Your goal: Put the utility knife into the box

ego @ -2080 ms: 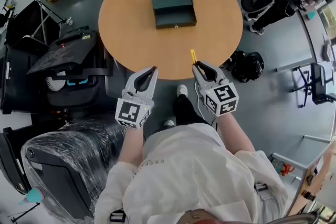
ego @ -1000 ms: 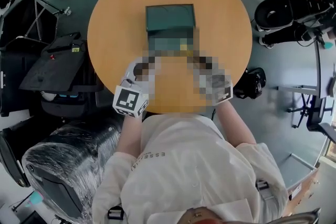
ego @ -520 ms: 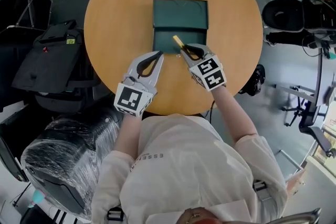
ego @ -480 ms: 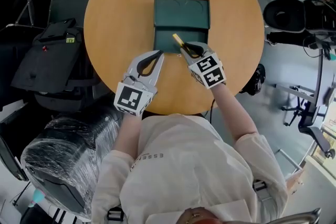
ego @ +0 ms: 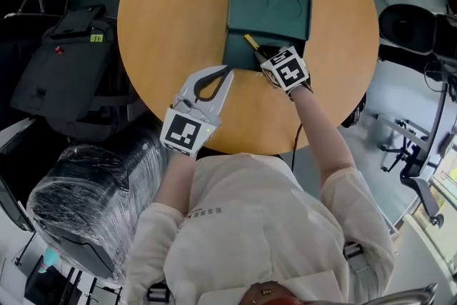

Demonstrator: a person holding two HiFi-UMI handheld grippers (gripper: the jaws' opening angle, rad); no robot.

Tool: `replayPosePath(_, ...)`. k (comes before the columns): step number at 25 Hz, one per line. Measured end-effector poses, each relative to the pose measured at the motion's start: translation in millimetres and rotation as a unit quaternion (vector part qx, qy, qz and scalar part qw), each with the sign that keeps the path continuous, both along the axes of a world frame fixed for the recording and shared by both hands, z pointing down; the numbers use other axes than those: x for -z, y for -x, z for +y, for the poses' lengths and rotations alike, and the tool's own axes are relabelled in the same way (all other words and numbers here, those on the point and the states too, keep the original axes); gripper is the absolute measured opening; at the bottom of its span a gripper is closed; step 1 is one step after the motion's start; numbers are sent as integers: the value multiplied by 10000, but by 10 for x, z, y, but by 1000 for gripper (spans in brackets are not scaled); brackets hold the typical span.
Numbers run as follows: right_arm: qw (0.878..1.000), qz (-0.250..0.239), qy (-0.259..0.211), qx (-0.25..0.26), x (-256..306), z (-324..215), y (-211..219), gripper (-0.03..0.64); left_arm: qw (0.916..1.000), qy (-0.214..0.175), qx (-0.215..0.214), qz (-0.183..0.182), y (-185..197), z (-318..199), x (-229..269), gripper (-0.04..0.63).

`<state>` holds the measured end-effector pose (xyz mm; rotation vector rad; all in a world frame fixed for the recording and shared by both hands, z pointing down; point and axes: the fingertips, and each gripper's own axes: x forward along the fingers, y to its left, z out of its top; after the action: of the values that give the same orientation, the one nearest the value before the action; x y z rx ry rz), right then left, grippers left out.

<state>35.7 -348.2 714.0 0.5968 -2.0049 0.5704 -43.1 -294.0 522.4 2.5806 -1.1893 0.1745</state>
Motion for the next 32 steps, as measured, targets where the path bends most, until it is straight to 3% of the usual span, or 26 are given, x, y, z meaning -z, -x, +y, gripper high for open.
replayPosePath(4,9993,311,202,61,-148,9,-19,58,10000,86,12,23,2,22,-75,17)
replayPosePath(9,9987,321,402,42,-163,33,-2,60,9997,224,56,57,22,111,-102,17)
replayPosePath(11,9986,58,513,-65,-104,48,27,106,9995,277,139,111,40,139,-104,17)
replayPosePath(14,9956,-722,431,-425,180,-18,119,114,9993,243,244,169,86,112,-17,17)
replayPosePath(20,9786,-1501,-1077,-908,1198,-52,-89,112,9987,-69,450,209,129,88,340,17)
replayPosePath(22,9629,-1808,-1636,-1157,1569,-63,-193,103,9987,-294,400,140,123,43,467,17)
replayPosePath(25,9345,-2232,-2345,-1482,2061,71,-367,-4,9976,-596,346,85,72,65,656,17)
replayPosePath(32,8955,-2449,-3345,-1621,2631,732,-664,-8,9941,-1053,229,-131,-214,508,907,17)
